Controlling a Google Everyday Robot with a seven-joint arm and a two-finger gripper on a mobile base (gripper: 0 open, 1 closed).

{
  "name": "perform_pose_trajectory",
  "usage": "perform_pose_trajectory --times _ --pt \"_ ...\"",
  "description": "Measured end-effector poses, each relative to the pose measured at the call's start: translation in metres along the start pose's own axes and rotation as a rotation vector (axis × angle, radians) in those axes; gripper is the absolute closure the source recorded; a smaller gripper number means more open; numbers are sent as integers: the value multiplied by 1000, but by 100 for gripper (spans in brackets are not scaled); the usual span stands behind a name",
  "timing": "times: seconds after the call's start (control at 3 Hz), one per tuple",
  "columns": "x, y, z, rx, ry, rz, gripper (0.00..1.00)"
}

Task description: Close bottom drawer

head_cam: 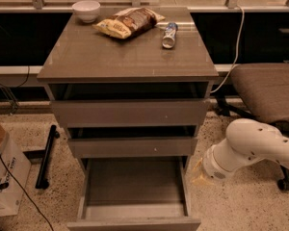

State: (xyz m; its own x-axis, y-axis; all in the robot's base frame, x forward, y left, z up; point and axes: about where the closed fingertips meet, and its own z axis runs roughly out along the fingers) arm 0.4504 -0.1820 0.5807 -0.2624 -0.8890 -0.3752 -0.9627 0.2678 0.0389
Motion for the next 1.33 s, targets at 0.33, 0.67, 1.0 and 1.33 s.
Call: perform_pose_trajectory --times 0.33,0.67,1.0,1.33 --pt "31 6 42 -56 -19 60 100" --pt "31 6 42 -56 -19 60 100" --pt "41 9 67 -74 -8 76 100" --pt "65 15 121 -86 12 88 100"
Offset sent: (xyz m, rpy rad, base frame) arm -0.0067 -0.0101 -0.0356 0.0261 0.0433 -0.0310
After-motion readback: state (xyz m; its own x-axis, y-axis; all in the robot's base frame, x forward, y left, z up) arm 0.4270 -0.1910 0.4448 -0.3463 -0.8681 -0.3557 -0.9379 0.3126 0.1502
